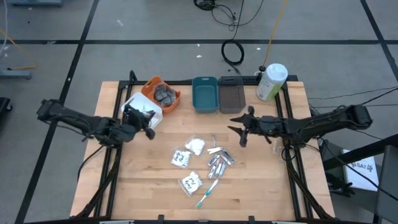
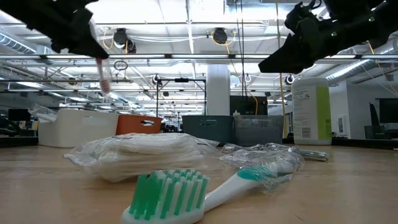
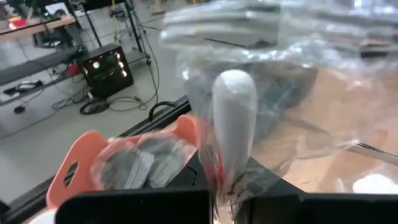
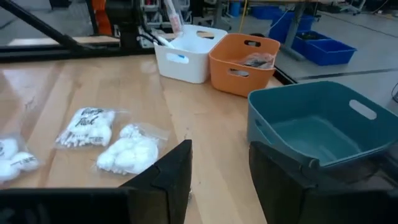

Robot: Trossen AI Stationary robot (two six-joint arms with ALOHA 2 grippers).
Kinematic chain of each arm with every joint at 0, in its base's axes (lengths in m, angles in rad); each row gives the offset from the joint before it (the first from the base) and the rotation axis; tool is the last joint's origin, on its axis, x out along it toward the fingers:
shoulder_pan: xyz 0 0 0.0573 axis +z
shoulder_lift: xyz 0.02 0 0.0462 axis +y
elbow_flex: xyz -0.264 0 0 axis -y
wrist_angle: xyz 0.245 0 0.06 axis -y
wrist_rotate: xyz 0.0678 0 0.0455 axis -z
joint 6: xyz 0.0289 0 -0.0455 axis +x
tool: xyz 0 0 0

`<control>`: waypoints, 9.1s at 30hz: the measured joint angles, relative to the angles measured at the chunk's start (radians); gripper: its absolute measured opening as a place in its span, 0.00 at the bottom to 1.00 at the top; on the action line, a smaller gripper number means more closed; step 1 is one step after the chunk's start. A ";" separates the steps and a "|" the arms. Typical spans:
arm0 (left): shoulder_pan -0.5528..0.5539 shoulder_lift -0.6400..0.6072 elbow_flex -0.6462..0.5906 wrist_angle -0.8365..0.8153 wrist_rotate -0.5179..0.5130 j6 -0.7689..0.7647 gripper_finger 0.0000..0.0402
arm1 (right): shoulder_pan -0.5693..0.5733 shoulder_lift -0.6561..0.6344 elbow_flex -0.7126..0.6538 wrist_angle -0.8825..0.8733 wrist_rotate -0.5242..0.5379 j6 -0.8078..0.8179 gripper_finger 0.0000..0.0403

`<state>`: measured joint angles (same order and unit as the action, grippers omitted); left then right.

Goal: Pick & Place Travel size toiletries
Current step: Put the orange toothbrush into the white bin, then put the green toothbrush into the white bin

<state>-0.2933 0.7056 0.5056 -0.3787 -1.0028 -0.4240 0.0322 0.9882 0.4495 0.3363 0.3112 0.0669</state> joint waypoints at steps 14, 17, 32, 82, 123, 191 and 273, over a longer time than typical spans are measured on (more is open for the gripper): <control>0.076 -0.349 -0.181 -0.216 -0.067 -0.383 0.02 | 0.000 -0.014 -0.039 0.105 -0.001 0.000 0.36; 0.110 -0.352 -0.181 -0.379 -0.062 -0.552 0.02 | 0.000 -0.014 -0.039 0.108 -0.002 0.000 0.35; 0.194 -0.266 -0.182 -0.479 0.018 -0.824 0.04 | 0.000 -0.014 -0.039 0.109 -0.002 0.001 0.35; 0.572 -0.189 -0.197 0.462 -0.082 0.093 0.74 | 0.002 -0.013 -0.038 0.131 -0.002 0.027 0.35; 0.549 0.174 -0.198 0.637 0.715 -0.025 0.53 | 0.086 0.794 0.470 0.145 -0.450 -0.058 0.51; 0.515 0.192 -0.197 0.733 0.749 -0.144 0.57 | 0.314 0.573 0.442 -0.034 -0.357 -0.267 0.04; 0.154 0.220 -0.113 0.751 0.239 0.255 0.03 | 0.139 0.258 0.002 0.474 -0.020 -0.113 0.58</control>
<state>-0.1394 0.9257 0.3922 0.3726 -0.7636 -0.1688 0.1711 1.2461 0.4515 0.8099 0.2909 -0.0458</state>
